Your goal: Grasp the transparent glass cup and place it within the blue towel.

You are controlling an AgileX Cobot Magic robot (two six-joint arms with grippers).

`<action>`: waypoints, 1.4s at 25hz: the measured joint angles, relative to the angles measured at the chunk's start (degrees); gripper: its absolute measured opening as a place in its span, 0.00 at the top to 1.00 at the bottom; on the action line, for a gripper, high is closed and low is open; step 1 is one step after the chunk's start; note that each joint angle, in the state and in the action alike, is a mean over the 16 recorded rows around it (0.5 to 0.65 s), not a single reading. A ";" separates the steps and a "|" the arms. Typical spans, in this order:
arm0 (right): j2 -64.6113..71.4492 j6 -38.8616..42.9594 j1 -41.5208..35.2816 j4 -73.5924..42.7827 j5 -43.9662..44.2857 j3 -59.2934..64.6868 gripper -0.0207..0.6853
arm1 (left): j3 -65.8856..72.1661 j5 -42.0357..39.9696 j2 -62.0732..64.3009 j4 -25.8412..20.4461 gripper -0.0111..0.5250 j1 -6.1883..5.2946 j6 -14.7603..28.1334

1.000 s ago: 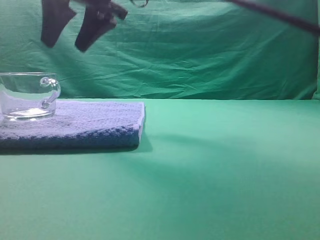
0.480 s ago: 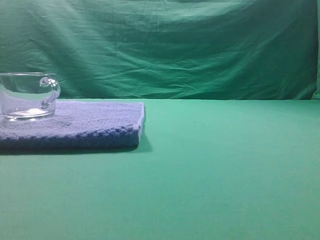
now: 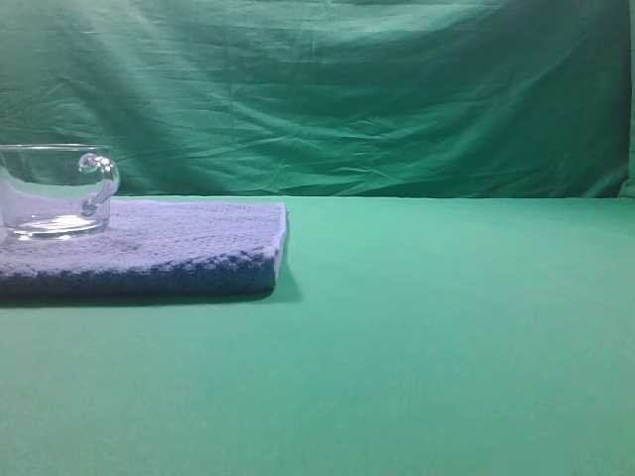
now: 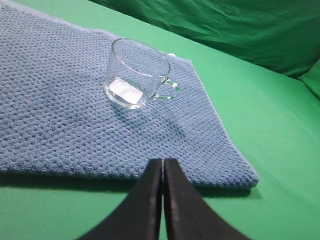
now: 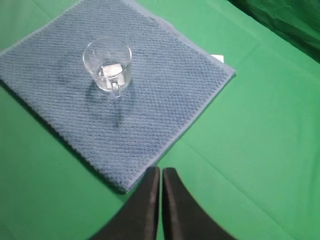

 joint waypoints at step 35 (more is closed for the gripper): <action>-38.99 0.33 -32.09 -1.96 -17.21 34.72 0.97 | 0.00 0.00 0.00 0.00 0.98 0.00 0.00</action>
